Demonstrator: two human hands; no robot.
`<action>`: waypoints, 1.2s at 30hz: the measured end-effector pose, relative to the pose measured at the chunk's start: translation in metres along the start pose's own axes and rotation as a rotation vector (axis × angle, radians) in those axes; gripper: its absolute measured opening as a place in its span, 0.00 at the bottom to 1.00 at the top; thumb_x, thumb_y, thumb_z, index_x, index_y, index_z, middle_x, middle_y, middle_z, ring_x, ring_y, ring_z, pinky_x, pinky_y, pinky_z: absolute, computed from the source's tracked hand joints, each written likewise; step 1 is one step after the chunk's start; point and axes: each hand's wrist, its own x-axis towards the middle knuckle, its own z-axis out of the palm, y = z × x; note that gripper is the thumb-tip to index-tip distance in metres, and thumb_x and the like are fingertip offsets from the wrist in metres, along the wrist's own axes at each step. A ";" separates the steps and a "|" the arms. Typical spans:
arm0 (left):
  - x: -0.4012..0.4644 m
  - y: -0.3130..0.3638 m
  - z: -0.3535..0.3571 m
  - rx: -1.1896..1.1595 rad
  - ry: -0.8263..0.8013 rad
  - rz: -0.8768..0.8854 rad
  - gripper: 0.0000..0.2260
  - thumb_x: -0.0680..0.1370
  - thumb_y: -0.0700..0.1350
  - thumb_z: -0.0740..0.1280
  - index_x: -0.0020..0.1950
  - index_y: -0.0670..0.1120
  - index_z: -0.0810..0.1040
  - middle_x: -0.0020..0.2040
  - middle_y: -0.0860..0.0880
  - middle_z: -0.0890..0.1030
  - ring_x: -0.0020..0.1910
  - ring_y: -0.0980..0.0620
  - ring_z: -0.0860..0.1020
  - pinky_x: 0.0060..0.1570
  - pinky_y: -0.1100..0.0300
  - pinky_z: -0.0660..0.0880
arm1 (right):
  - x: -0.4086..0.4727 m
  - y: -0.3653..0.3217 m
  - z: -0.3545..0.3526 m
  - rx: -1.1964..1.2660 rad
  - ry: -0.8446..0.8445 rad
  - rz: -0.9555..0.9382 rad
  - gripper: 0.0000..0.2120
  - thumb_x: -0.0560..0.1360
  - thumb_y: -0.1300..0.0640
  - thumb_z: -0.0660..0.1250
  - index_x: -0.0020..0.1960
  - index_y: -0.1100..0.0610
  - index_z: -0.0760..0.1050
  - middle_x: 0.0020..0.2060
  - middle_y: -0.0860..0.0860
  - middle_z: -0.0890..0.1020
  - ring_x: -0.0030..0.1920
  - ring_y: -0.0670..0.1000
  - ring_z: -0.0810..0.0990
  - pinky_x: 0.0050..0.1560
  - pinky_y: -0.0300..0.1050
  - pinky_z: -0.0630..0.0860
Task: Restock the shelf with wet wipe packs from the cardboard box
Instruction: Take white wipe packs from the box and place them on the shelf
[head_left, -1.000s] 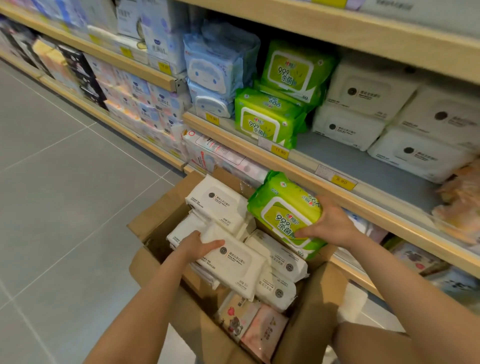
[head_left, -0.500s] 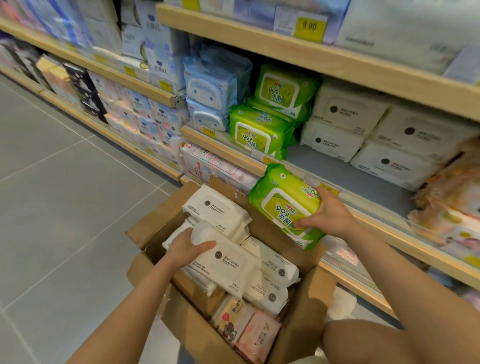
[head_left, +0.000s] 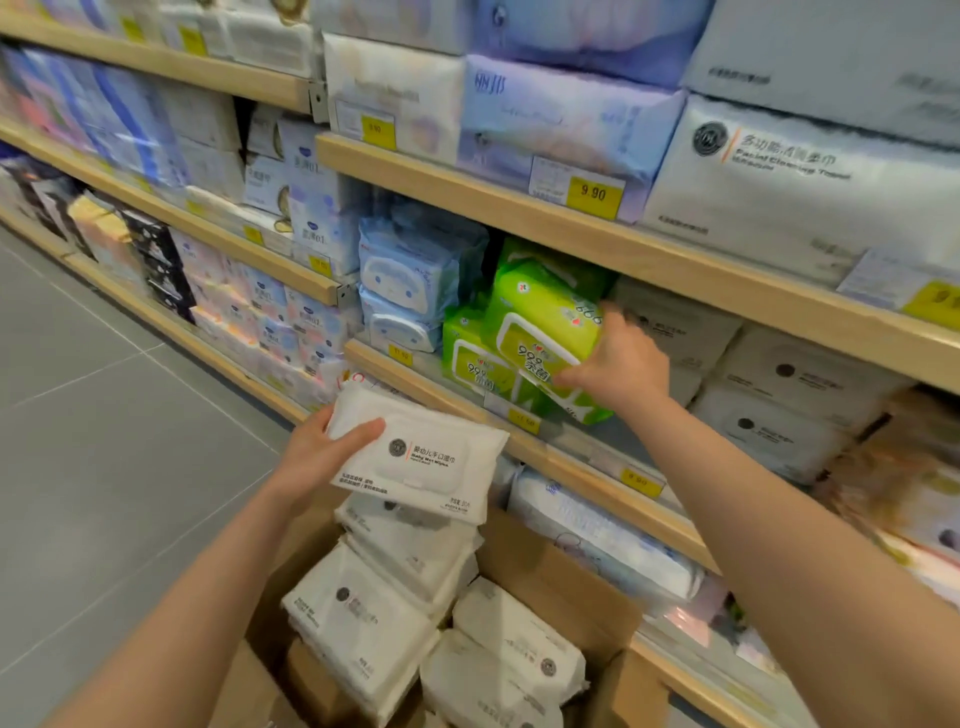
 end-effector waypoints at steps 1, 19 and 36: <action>0.009 0.000 0.002 -0.015 0.010 0.002 0.22 0.65 0.54 0.74 0.57 0.49 0.76 0.48 0.46 0.84 0.43 0.46 0.83 0.37 0.55 0.77 | 0.011 -0.002 0.006 0.002 0.016 -0.005 0.48 0.59 0.41 0.78 0.71 0.52 0.58 0.61 0.56 0.74 0.61 0.59 0.73 0.52 0.52 0.73; 0.045 -0.031 0.026 -0.166 -0.072 -0.055 0.28 0.64 0.53 0.78 0.61 0.46 0.75 0.47 0.45 0.85 0.44 0.44 0.84 0.42 0.50 0.81 | 0.016 0.019 0.068 0.939 0.257 0.334 0.27 0.65 0.59 0.78 0.56 0.50 0.67 0.50 0.51 0.76 0.53 0.51 0.75 0.53 0.43 0.73; 0.050 -0.026 0.008 -0.168 0.021 -0.036 0.18 0.70 0.47 0.73 0.58 0.45 0.77 0.50 0.44 0.84 0.42 0.48 0.84 0.34 0.59 0.80 | 0.078 -0.020 0.093 0.677 0.111 0.291 0.50 0.65 0.37 0.73 0.74 0.54 0.50 0.67 0.55 0.72 0.64 0.58 0.73 0.62 0.51 0.72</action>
